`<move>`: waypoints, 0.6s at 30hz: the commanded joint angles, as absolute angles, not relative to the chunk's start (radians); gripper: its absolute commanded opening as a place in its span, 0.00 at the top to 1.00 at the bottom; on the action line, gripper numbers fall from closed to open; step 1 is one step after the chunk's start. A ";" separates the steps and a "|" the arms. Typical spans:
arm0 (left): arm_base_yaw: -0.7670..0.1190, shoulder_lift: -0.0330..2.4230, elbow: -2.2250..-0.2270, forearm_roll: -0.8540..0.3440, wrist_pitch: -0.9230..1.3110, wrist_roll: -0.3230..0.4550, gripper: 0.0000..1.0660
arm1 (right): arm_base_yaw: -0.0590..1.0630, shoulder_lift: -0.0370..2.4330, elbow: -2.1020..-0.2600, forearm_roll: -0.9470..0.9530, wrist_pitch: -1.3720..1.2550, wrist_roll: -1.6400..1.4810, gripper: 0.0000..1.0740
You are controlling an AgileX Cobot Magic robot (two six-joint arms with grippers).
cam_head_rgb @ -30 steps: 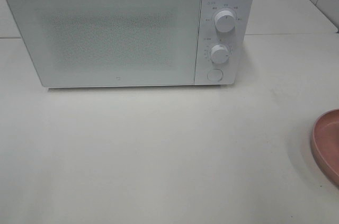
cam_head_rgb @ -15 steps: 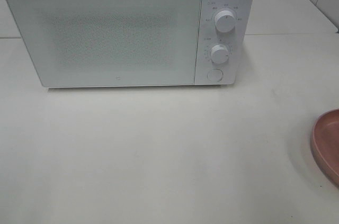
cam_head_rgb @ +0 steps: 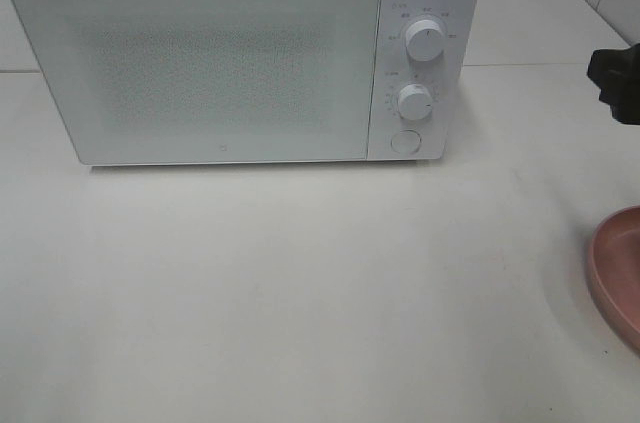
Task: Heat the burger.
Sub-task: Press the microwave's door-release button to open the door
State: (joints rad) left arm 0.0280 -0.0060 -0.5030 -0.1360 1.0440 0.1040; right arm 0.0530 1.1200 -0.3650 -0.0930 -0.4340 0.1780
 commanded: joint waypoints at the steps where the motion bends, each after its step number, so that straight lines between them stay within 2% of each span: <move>1: 0.030 -0.024 -0.499 -0.143 1.037 0.097 0.06 | 0.048 1.156 -0.331 -0.088 -0.566 0.154 0.30; 3: 0.030 -0.024 -0.499 -0.143 1.037 0.097 0.06 | 0.051 1.222 -0.281 -0.013 -0.712 0.076 0.30; 7: 0.030 -0.024 -0.499 -0.143 1.037 0.097 0.06 | 0.094 1.272 -0.252 0.084 -0.809 -0.009 0.30; 12: 0.030 -0.024 -0.499 -0.143 1.037 0.097 0.06 | 0.264 1.373 -0.237 0.303 -0.926 -0.135 0.30; 17: 0.030 -0.024 -0.499 -0.143 1.037 0.097 0.06 | 0.376 1.430 -0.238 0.437 -1.007 -0.182 0.30; 18: 0.030 -0.024 -0.499 -0.143 1.037 0.097 0.06 | 0.430 1.453 -0.238 0.495 -1.057 -0.206 0.30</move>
